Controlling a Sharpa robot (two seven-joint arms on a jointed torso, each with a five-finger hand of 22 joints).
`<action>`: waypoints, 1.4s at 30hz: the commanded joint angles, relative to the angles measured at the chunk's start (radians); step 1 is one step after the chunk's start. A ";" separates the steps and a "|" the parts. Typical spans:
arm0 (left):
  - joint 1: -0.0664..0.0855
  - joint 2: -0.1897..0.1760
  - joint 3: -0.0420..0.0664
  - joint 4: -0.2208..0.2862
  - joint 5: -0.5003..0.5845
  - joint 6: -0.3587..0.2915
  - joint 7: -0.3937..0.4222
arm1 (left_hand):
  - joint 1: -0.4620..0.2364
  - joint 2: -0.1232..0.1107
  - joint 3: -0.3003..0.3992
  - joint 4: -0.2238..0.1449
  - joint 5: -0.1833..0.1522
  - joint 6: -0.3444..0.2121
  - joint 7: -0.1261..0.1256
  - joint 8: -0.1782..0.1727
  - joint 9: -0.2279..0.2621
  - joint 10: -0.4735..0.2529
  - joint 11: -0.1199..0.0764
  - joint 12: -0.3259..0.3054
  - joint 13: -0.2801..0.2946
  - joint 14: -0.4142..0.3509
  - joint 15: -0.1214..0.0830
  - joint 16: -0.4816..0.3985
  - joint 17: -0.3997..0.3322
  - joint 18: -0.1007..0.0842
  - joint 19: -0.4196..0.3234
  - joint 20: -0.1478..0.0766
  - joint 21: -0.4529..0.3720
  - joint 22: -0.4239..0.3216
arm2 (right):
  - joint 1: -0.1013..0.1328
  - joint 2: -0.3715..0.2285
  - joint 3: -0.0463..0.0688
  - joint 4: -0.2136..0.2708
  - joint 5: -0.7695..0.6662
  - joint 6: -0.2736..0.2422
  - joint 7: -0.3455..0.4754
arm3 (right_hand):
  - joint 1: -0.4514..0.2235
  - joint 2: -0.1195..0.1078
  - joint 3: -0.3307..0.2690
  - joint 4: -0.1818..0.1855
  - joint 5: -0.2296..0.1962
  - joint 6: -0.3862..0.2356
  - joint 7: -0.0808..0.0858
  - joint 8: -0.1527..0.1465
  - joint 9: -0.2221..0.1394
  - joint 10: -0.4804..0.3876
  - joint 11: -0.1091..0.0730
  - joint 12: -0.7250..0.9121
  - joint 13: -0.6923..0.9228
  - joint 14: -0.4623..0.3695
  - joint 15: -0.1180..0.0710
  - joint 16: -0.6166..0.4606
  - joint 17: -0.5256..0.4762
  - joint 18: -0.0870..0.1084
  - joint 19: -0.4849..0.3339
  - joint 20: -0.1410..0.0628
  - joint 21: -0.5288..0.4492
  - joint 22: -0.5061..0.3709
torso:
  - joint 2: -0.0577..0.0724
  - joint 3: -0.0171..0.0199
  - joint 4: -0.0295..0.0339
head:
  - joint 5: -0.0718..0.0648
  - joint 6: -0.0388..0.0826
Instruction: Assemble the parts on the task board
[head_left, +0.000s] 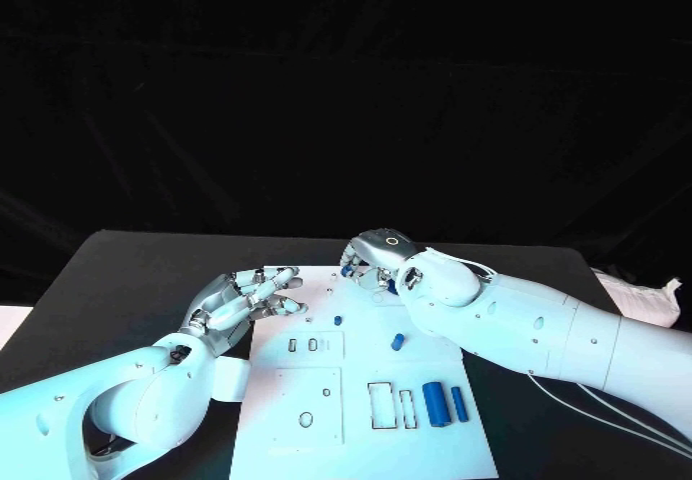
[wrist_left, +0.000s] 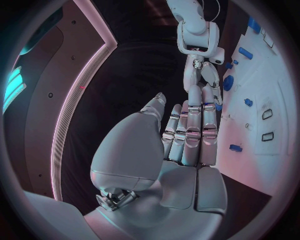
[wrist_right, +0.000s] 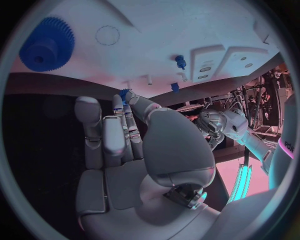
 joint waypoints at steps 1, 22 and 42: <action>0.001 0.002 0.001 0.003 0.007 0.013 0.002 | 0.001 0.007 0.002 -0.005 -0.003 0.001 0.005 -0.006 0.000 -0.002 0.004 -0.006 -0.001 -0.006 0.001 0.004 0.001 0.000 0.009 -0.001 -0.003 0.001 | -0.001 0.013 0.000 -0.014 -0.003 -0.033 -0.015 | 0.002 0.000 0.003 0.003 0.007 -0.003 0.007 0.001 0.001 -0.005 0.001 -0.003 -0.001 0.036 -0.002 0.006 0.001 -0.016 -0.005 0.003 0.006 0.002 | 0.003 -0.0007 0.0043 | -0.001 0.000; 0.001 0.009 0.001 0.000 0.010 0.013 0.002 | 0.002 0.007 0.003 -0.007 -0.003 0.002 0.005 -0.007 0.000 -0.001 0.004 -0.006 0.000 -0.007 0.000 0.004 0.003 0.000 0.009 -0.001 -0.003 0.001 | -0.001 0.063 -0.001 -0.065 -0.005 0.041 -0.018 | -0.005 -0.005 0.003 0.010 0.007 -0.003 0.009 -0.001 0.002 -0.007 0.002 -0.002 0.000 0.035 0.000 0.010 0.004 -0.016 -0.008 0.006 0.010 0.006 | 0.006 -0.0019 0.0025 | 0.000 -0.008; 0.001 0.012 0.001 -0.003 0.010 0.015 -0.001 | 0.002 0.007 0.003 -0.007 -0.003 0.002 0.005 -0.007 0.000 -0.001 0.004 -0.006 0.000 -0.007 0.000 0.004 0.003 0.000 0.009 -0.001 -0.003 0.001 | -0.002 0.095 -0.004 -0.097 -0.008 0.048 -0.022 | -0.009 -0.009 0.003 0.015 0.006 -0.006 0.009 -0.004 0.002 -0.011 0.003 -0.003 0.000 0.034 0.001 0.012 0.004 -0.016 -0.010 0.008 0.013 0.007 | 0.009 -0.0035 0.0038 | -0.004 -0.013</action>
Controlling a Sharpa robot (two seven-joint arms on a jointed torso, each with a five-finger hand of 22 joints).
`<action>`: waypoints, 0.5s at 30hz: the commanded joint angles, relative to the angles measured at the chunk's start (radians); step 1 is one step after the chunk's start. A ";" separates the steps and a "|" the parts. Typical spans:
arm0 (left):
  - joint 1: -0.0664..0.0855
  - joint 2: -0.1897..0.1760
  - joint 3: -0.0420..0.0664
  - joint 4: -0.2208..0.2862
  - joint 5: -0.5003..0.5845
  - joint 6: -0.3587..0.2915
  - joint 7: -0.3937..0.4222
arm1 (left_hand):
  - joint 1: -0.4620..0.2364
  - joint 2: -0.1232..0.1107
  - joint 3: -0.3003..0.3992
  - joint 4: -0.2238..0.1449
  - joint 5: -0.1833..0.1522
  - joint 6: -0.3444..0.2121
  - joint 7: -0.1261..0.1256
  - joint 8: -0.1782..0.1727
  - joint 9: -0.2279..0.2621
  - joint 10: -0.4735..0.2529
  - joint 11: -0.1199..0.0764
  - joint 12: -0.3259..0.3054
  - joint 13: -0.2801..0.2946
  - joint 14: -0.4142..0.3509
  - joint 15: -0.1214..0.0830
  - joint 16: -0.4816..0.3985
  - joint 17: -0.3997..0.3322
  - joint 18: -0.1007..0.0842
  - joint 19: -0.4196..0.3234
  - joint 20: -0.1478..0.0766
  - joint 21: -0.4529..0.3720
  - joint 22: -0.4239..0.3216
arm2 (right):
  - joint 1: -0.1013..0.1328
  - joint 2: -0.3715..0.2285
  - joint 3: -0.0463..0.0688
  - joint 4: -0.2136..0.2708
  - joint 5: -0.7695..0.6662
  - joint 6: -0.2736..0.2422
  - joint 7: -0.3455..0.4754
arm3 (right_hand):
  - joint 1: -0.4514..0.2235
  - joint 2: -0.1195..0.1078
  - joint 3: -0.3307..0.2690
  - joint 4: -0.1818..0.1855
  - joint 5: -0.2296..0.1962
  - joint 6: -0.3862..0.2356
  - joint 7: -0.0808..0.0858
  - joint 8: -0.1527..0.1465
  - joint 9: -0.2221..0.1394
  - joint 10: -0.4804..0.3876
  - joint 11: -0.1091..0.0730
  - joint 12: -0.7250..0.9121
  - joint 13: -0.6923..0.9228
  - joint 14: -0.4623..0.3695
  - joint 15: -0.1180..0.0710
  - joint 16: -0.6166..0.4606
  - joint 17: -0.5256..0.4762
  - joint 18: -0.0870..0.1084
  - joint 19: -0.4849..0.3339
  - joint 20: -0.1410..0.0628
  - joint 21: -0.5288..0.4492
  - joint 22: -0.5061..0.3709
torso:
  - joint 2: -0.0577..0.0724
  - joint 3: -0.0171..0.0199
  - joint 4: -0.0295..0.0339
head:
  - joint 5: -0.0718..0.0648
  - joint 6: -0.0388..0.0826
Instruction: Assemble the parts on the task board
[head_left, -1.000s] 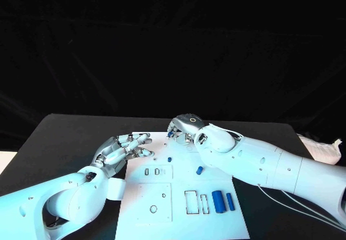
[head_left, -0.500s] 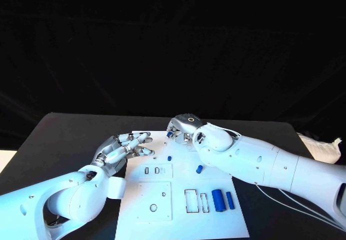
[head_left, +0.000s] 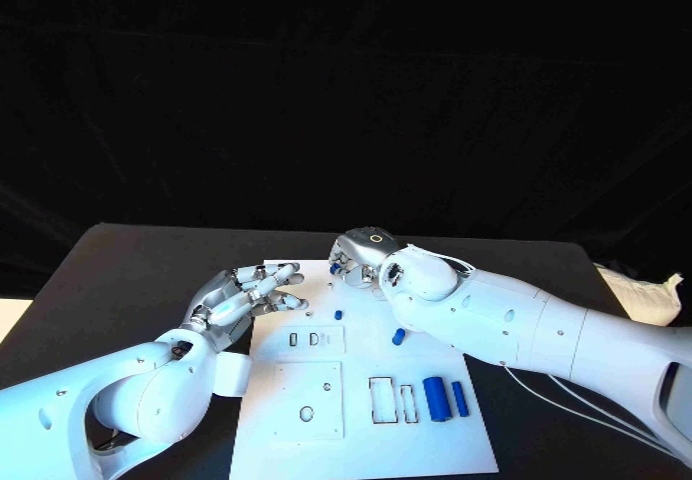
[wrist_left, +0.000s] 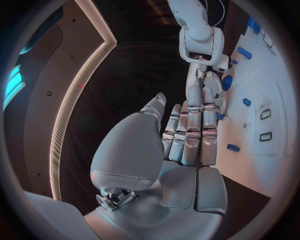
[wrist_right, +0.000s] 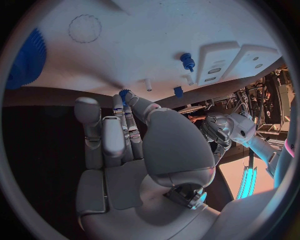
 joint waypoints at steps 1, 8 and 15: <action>0.001 0.004 0.001 0.000 0.002 0.015 0.003 | 0.002 0.007 0.000 -0.004 -0.003 0.002 0.005 -0.007 0.000 -0.001 0.004 -0.006 0.000 -0.007 0.000 0.004 0.001 0.000 0.009 -0.001 -0.003 0.001 | -0.002 0.004 -0.002 -0.005 -0.010 0.022 -0.008 | -0.006 -0.006 0.002 0.009 0.002 0.000 0.002 0.001 0.001 -0.009 0.002 -0.001 -0.002 0.034 0.002 0.004 0.001 -0.016 -0.007 0.004 0.005 0.000 | 0.001 -0.0016 -0.0013 | 0.000 -0.001; 0.001 0.005 0.001 -0.001 0.003 0.016 0.002 | 0.002 0.007 0.000 -0.005 -0.003 0.002 0.005 -0.007 -0.001 -0.001 0.004 -0.006 0.000 -0.009 0.001 0.005 0.004 0.000 0.008 -0.001 -0.004 0.001 | -0.002 0.009 -0.002 -0.018 -0.008 0.019 -0.019 | -0.037 -0.075 -0.029 0.035 0.001 -0.178 0.038 -0.005 -0.031 -0.213 0.048 -0.005 -0.006 0.004 0.040 -0.067 -0.106 0.000 -0.083 0.040 -0.066 -0.112 | 0.000 -0.0005 -0.0001 | -0.002 -0.002; 0.001 0.003 0.001 -0.004 0.006 0.017 -0.001 | 0.002 0.007 0.000 -0.005 -0.003 0.002 0.005 -0.007 -0.001 -0.001 0.004 -0.006 0.000 -0.009 0.001 0.005 0.004 0.000 0.008 -0.001 -0.004 0.001 | -0.002 -0.037 -0.002 0.043 0.007 -0.025 -0.020 | -0.015 -0.066 -0.063 0.046 0.004 -0.213 0.038 0.003 -0.023 -0.242 0.049 0.011 0.000 -0.001 0.043 -0.092 -0.143 0.008 -0.093 0.050 -0.079 -0.132 | 0.001 0.0011 -0.0028 | -0.001 0.003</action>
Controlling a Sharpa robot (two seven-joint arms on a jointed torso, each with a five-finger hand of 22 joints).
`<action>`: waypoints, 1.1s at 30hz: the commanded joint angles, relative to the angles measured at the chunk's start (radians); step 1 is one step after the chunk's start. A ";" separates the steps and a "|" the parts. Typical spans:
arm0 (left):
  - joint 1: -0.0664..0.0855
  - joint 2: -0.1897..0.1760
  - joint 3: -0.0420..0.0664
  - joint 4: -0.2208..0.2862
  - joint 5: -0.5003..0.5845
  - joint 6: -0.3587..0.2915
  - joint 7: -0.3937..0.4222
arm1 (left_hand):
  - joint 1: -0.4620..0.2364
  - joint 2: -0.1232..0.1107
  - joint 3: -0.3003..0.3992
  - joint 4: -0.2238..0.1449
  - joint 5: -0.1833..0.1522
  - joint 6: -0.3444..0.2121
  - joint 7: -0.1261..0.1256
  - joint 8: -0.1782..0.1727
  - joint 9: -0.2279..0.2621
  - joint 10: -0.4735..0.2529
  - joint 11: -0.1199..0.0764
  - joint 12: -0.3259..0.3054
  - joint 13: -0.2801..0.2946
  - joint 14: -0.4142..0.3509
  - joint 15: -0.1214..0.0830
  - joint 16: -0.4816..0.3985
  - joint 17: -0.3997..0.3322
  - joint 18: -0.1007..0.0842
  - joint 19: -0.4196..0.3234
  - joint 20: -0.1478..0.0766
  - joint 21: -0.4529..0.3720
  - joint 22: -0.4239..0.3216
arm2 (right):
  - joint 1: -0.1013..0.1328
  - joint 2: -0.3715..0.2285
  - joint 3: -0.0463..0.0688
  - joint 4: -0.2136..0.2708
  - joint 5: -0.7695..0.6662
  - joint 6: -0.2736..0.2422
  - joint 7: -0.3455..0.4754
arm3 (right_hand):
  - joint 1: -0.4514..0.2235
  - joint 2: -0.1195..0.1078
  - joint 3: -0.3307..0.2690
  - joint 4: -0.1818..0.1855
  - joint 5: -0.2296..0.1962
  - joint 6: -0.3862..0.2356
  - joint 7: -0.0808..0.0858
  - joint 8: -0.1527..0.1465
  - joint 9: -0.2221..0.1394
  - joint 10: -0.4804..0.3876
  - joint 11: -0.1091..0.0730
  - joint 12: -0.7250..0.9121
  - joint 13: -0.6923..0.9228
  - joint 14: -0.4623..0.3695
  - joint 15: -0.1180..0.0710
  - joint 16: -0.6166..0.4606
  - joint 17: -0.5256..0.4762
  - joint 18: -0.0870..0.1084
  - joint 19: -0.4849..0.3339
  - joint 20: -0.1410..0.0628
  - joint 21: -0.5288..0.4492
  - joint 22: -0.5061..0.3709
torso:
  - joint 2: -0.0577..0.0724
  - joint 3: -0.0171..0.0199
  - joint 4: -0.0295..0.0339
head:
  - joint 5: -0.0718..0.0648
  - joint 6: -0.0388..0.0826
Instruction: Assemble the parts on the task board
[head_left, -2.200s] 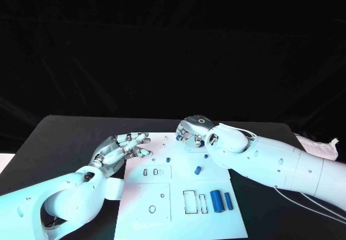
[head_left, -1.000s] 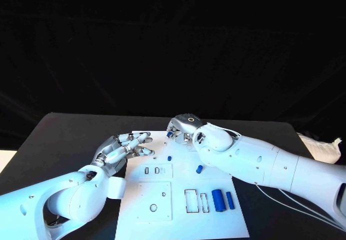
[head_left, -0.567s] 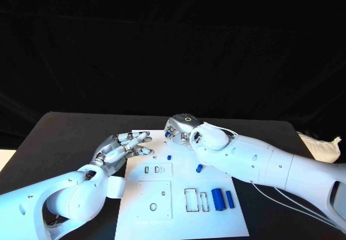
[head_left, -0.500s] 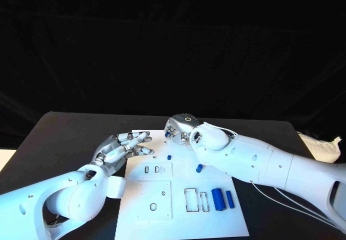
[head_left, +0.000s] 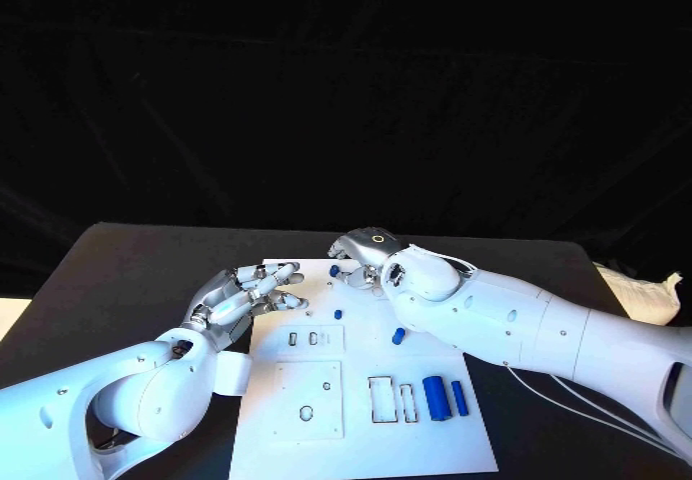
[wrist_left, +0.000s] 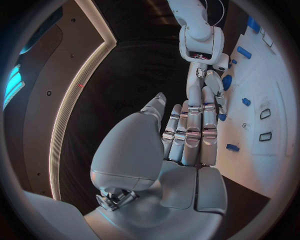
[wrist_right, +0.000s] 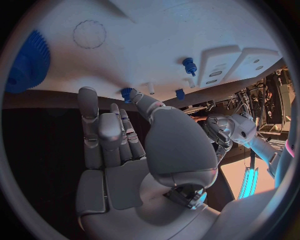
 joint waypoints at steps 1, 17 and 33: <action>0.001 -0.001 0.001 -0.001 0.006 0.016 0.002 | 0.002 0.007 0.000 -0.005 -0.003 0.002 0.005 -0.003 -0.001 -0.001 0.004 -0.006 0.000 -0.009 0.001 0.005 0.001 0.000 0.008 -0.001 -0.004 0.001 | 0.000 -0.034 0.001 0.043 0.013 -0.031 -0.012 | 0.016 0.010 -0.005 0.005 0.001 0.019 0.000 0.007 0.004 0.037 -0.003 0.012 0.004 0.006 0.004 -0.003 0.001 0.007 0.006 0.000 0.009 0.008 | 0.000 0.0017 -0.0029 | 0.001 0.004; 0.001 -0.017 0.000 -0.008 0.009 0.047 -0.001 | 0.003 0.007 0.002 -0.009 -0.003 0.001 0.004 -0.005 -0.001 -0.001 0.004 -0.008 0.000 -0.013 0.001 0.005 0.005 0.000 0.007 -0.001 -0.005 0.001 | 0.002 -0.313 0.043 0.229 0.265 0.065 -0.103 | -0.034 -0.065 -0.243 0.148 0.209 0.080 -0.055 0.011 0.006 0.355 -0.089 0.693 0.642 0.066 -0.067 0.288 0.395 -0.051 0.168 -0.071 0.267 0.376 | -0.009 0.0074 -0.0472 | 0.008 0.015; -0.001 -0.008 0.000 -0.018 0.009 0.047 -0.005 | 0.004 0.007 0.003 -0.010 -0.003 0.001 0.004 -0.006 -0.001 -0.001 0.004 -0.008 0.000 -0.014 0.001 0.005 0.006 0.000 0.007 -0.001 -0.006 0.001 | -0.005 -0.265 0.043 0.159 0.209 0.134 -0.139 | 0.036 -0.019 -0.377 0.271 0.174 0.066 -0.035 0.010 0.004 0.411 -0.068 1.157 1.161 0.083 -0.046 0.357 0.519 -0.065 0.186 -0.046 0.328 0.470 | -0.007 0.0112 -0.0464 | 0.018 -0.003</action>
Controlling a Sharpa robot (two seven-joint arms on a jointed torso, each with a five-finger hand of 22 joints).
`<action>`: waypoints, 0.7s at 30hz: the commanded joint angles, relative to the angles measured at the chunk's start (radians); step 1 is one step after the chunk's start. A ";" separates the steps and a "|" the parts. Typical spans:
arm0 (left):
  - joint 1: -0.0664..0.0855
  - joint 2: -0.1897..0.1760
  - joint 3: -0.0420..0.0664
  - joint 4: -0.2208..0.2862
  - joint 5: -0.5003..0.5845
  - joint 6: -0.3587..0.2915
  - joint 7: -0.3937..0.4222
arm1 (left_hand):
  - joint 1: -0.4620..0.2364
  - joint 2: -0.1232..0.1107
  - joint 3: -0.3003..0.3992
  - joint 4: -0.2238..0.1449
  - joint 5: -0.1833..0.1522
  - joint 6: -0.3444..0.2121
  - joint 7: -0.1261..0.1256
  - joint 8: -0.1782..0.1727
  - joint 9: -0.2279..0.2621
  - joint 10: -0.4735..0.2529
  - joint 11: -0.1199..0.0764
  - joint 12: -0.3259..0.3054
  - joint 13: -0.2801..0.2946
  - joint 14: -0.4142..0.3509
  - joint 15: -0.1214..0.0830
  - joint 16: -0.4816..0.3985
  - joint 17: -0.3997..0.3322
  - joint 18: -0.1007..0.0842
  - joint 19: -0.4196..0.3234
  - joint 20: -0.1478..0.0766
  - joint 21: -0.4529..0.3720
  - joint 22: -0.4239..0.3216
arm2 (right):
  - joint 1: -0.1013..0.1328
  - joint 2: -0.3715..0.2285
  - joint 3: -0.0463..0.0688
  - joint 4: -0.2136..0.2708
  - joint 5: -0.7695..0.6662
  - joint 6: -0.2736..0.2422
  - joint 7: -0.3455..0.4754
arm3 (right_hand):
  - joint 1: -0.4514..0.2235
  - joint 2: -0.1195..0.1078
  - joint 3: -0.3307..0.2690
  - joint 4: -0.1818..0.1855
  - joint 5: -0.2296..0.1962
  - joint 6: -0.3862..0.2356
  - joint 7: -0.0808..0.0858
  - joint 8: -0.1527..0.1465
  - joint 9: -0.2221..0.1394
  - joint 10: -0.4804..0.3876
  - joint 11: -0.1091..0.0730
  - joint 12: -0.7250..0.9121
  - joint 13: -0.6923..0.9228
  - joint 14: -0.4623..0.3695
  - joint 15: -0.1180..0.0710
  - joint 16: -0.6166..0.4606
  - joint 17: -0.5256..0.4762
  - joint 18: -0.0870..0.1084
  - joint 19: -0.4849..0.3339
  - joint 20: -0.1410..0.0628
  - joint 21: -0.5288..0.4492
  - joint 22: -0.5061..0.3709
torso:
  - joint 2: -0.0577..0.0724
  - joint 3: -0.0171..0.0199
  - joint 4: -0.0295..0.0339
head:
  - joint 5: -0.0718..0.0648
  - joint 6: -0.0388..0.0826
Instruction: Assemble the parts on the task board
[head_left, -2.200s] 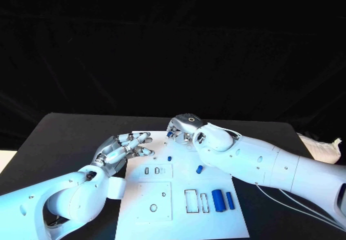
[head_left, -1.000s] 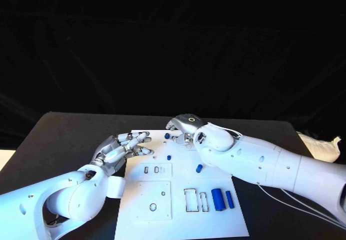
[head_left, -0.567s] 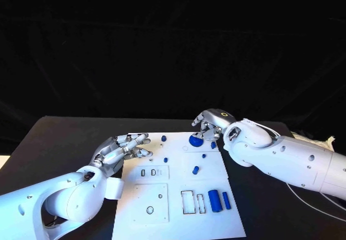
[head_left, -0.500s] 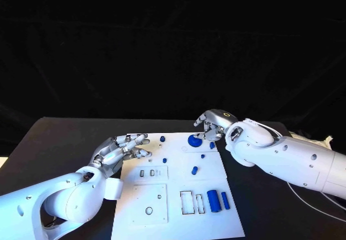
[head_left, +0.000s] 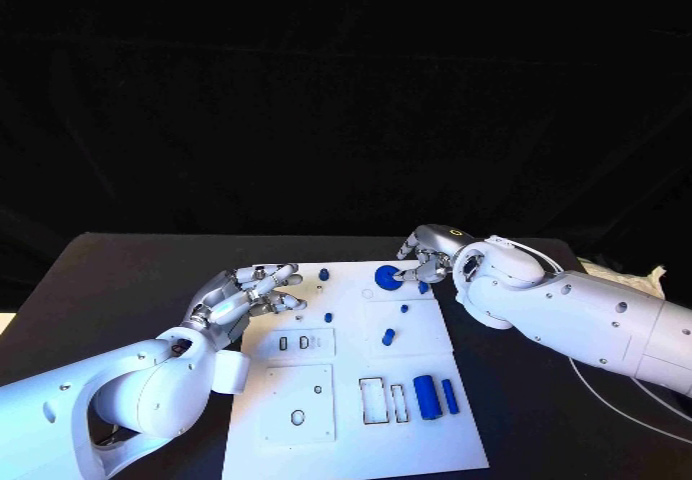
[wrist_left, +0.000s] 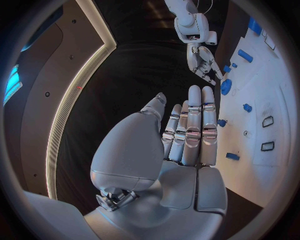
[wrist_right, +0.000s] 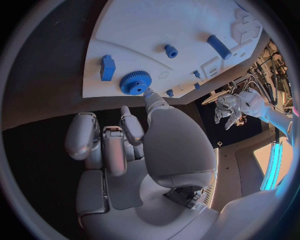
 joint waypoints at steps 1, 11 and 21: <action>0.000 0.003 0.000 0.000 0.003 0.022 0.002 | 0.004 0.007 0.000 -0.007 -0.003 0.001 0.004 -0.006 -0.001 -0.001 0.004 -0.004 0.000 -0.007 0.001 0.005 0.002 0.000 0.007 -0.001 -0.006 0.001 | -0.003 0.014 -0.001 -0.011 -0.033 0.036 -0.024 | 0.015 0.004 -0.009 0.001 -0.003 0.000 0.003 0.001 0.000 0.017 0.001 0.031 0.032 0.080 0.008 0.008 0.129 -0.016 0.006 0.002 0.009 0.010 | 0.001 0.0006 0.0007 | 0.002 -0.005; 0.000 0.006 0.000 -0.001 0.003 0.020 -0.002 | 0.004 0.007 0.000 -0.007 -0.003 0.001 0.004 -0.006 -0.001 -0.001 0.004 -0.004 0.000 -0.007 0.001 0.005 0.002 0.000 0.007 -0.001 -0.006 0.001 | -0.004 0.045 -0.004 -0.025 -0.078 0.033 -0.032 | 0.032 0.017 -0.013 0.004 -0.003 0.007 0.002 0.004 0.001 0.043 0.001 0.094 0.099 0.083 0.008 0.018 0.147 -0.021 0.015 0.003 0.024 0.035 | 0.001 0.0001 0.0007 | 0.005 -0.011; 0.000 0.008 0.000 -0.002 0.003 0.017 -0.003 | 0.004 0.008 0.002 -0.009 -0.003 0.002 0.004 -0.006 -0.001 -0.001 0.004 -0.004 0.000 -0.009 0.001 0.005 0.004 0.000 0.007 -0.001 -0.006 0.001 | -0.007 0.070 -0.010 -0.047 -0.099 0.065 -0.030 | 0.047 0.026 -0.013 -0.001 0.001 0.016 0.002 0.006 0.001 0.061 0.001 0.135 0.142 0.086 0.009 0.026 0.162 -0.023 0.021 0.003 0.034 0.052 | 0.000 0.0008 0.0018 | 0.009 -0.018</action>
